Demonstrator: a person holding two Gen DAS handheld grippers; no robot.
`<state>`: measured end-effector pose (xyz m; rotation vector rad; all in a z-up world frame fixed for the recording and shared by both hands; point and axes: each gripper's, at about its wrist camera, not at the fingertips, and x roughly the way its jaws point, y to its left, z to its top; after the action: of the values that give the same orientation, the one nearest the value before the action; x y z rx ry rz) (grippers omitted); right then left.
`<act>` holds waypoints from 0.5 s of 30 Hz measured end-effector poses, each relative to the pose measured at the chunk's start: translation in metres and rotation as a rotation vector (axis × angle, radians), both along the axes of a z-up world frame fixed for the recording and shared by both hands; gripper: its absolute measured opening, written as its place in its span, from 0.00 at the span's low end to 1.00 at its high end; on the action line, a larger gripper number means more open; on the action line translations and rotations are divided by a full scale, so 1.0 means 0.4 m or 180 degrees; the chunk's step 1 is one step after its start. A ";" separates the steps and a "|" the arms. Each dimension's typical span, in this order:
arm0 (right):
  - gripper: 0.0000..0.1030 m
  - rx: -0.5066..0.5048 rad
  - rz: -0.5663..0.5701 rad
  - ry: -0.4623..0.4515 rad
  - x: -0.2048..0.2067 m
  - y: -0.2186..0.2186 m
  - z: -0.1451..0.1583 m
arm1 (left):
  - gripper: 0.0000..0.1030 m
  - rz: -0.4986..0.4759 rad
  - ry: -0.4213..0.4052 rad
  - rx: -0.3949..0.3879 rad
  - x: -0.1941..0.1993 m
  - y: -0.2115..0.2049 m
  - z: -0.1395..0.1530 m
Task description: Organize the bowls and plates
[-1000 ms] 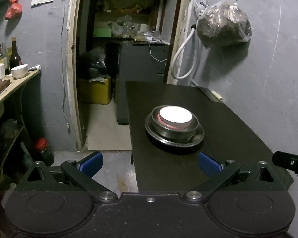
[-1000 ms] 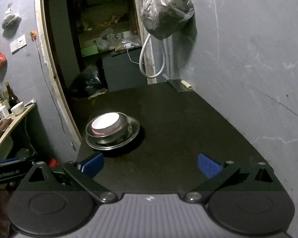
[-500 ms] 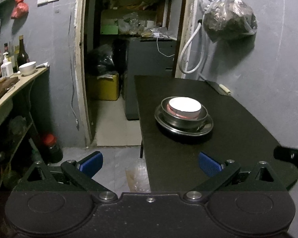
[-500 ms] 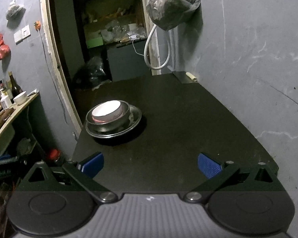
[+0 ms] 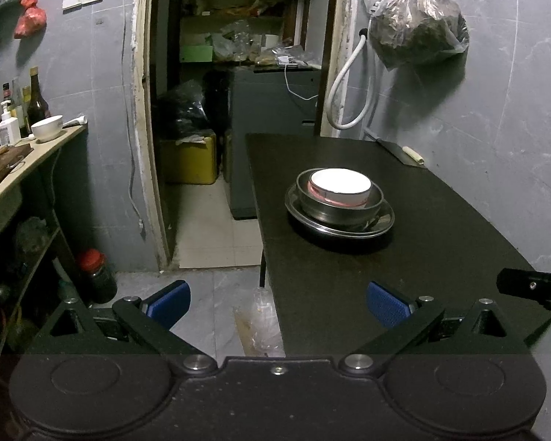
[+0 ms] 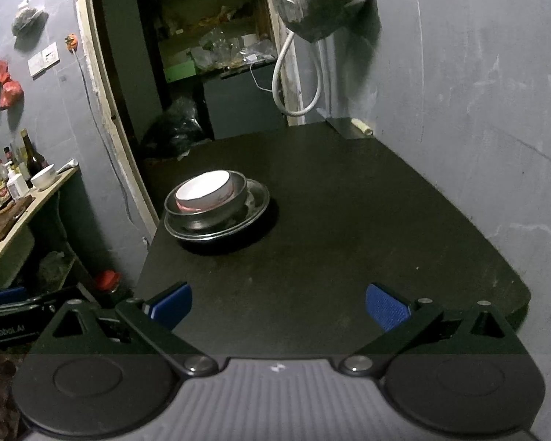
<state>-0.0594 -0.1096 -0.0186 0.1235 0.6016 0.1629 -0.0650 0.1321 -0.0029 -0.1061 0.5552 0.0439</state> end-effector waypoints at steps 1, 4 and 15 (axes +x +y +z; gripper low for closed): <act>1.00 0.0022 0.0008 -0.0001 -0.001 0.000 -0.002 | 0.99 0.0002 0.0000 -0.0004 -0.001 0.001 -0.001; 1.00 -0.0019 -0.0022 0.0001 -0.003 0.005 -0.007 | 0.99 0.0013 0.0001 0.0010 -0.003 0.005 0.000; 1.00 -0.0100 -0.0066 -0.0026 0.001 0.015 -0.014 | 0.99 -0.0001 -0.0017 0.0008 0.009 0.006 -0.004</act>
<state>-0.0590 -0.1036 -0.0242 0.0984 0.5944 0.1338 -0.0614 0.1344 -0.0045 -0.1036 0.5498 0.0441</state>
